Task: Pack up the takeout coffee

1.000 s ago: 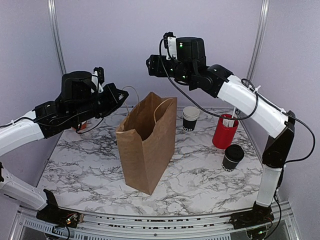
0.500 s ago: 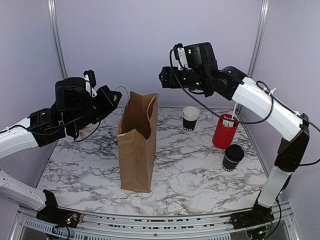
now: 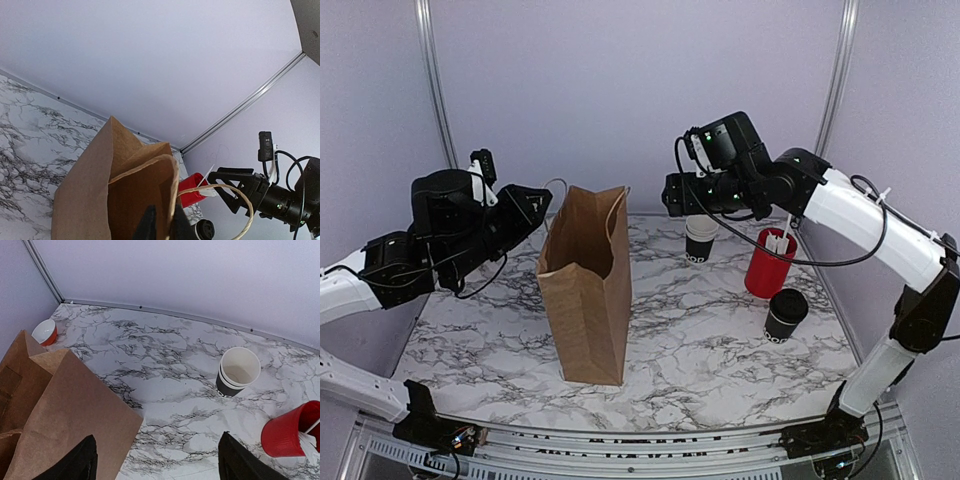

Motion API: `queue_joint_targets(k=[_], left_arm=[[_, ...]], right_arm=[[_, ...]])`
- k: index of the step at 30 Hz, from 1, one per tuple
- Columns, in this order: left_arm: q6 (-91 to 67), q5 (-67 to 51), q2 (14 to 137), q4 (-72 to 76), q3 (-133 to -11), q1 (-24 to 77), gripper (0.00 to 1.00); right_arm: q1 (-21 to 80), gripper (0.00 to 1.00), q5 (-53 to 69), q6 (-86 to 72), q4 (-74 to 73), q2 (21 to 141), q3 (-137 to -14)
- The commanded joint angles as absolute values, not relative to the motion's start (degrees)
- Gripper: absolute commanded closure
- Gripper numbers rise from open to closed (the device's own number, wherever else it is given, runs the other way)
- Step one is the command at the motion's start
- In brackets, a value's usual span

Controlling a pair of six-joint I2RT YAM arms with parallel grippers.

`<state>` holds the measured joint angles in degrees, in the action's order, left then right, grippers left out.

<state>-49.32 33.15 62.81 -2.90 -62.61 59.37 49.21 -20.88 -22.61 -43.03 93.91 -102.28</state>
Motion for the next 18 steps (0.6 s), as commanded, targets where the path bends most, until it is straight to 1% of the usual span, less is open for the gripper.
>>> queue_joint_targets(k=[1, 3, 6, 10, 16, 17, 18], left_arm=[[-46.29, 33.88, 60.14, -2.25, -62.34, 59.7, 0.76], [-45.36, 34.16, 59.07, -2.96, -62.16, 59.7, 0.67], [-43.74, 34.7, 56.8, -4.17, -61.44, 59.63, 0.56], [-40.96, 36.38, 53.16, -6.31, -59.97, 59.57, 0.4], [-37.31, 38.36, 49.02, -10.04, -59.25, 58.53, 0.05], [-37.12, 38.71, 48.63, -11.07, -59.5, 57.9, 0.02], [-36.75, 38.51, 48.34, -12.04, -59.77, 56.93, 0.01]], right_arm=[[49.28, 0.2, -21.62, -25.61, -46.55, 90.42, -99.94], [49.26, 0.2, -21.63, -26.35, -47.61, 89.64, -98.84], [49.26, 0.19, -21.71, -27.61, -49.48, 88.53, -97.49], [49.27, 0.18, -21.88, -29.48, -52.14, 86.86, -95.58], [48.63, 0.16, -21.59, -32.87, -56.76, 83.86, -90.87], [48.55, 0.16, -21.58, -33.55, -57.65, 83.21, -89.91], [48.53, 0.16, -21.81, -34.2, -58.64, 82.56, -88.96]])
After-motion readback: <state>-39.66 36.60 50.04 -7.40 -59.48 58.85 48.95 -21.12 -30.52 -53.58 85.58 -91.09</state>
